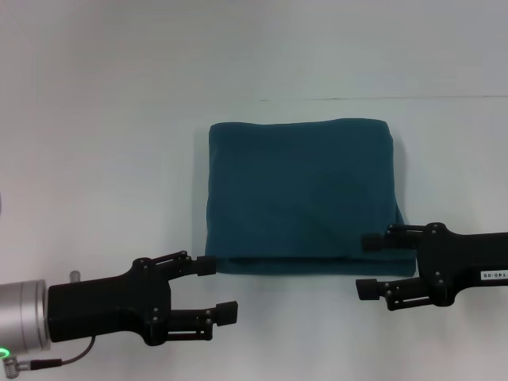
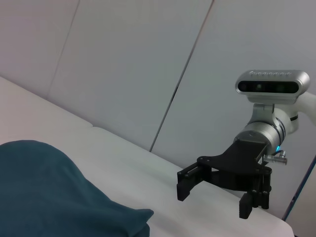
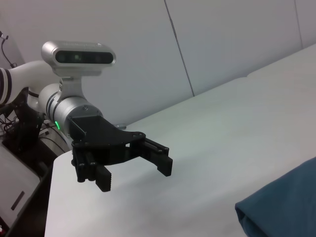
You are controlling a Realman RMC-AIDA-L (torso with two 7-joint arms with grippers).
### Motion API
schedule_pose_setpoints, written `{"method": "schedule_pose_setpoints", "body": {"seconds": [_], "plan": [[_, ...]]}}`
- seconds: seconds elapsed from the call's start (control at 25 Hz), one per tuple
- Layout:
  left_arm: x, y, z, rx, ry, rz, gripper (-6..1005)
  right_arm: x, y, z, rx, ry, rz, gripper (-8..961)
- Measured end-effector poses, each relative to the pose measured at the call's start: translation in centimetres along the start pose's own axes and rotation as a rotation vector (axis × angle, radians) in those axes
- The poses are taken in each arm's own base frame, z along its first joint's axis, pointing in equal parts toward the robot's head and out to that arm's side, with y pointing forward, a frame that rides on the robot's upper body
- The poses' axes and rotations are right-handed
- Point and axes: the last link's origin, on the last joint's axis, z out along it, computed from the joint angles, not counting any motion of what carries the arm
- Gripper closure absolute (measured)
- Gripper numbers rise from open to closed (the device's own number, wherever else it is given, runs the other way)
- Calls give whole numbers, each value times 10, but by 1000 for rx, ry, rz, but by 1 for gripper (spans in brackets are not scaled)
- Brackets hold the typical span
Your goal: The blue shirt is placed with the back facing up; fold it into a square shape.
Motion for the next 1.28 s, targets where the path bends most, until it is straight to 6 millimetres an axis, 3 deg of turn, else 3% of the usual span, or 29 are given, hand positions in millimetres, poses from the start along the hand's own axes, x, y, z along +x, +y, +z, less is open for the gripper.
{"method": "schedule_pose_setpoints", "body": {"seconds": [1.28], "plan": [[5, -1, 2, -9, 3, 13, 92, -1, -1, 4, 9, -13, 19, 44]]}}
